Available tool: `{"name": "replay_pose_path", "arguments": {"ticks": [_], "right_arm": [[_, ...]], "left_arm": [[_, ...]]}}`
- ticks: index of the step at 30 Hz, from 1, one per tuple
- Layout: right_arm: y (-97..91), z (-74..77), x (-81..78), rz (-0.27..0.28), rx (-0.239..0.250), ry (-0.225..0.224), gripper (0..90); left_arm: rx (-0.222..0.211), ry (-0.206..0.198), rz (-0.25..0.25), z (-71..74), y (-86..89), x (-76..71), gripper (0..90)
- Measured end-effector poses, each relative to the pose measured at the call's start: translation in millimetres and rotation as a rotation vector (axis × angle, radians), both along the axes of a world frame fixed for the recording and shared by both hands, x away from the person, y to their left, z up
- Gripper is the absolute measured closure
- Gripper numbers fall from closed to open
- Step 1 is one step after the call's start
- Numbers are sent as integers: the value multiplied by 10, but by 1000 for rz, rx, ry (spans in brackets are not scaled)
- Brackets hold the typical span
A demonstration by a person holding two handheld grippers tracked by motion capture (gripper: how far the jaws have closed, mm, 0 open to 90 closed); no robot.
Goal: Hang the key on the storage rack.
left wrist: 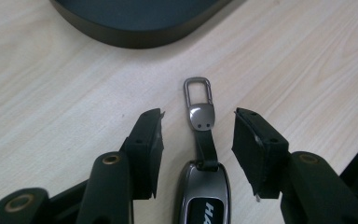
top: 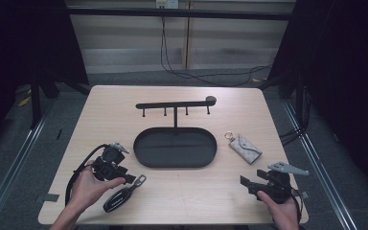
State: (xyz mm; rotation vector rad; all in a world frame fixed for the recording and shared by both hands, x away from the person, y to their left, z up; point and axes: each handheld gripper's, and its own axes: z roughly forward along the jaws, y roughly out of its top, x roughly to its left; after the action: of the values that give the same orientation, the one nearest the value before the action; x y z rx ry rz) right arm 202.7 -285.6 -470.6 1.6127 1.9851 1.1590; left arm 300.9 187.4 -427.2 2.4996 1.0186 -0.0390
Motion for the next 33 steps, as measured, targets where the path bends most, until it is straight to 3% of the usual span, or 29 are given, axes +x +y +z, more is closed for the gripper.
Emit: {"name": "replay_pose_path", "arguments": {"ticks": [9, 11, 14, 26, 33], "right_arm": [[7, -5, 5, 2, -4, 3, 215], [7, -5, 5, 1, -4, 4, 214], [6, -7, 7, 4, -3, 5, 214], [19, -17, 18, 15, -6, 17, 213], [24, -19, 21, 22, -7, 21, 212]], "left_arm": [[70, 36, -19, -53, -121, 72, 603], [92, 78, -27, -114, -157, 122, 607], [115, 98, -37, -172, -195, 144, 614], [146, 131, -70, -260, -321, 185, 624], [204, 119, -100, -323, -443, 178, 635]]}}
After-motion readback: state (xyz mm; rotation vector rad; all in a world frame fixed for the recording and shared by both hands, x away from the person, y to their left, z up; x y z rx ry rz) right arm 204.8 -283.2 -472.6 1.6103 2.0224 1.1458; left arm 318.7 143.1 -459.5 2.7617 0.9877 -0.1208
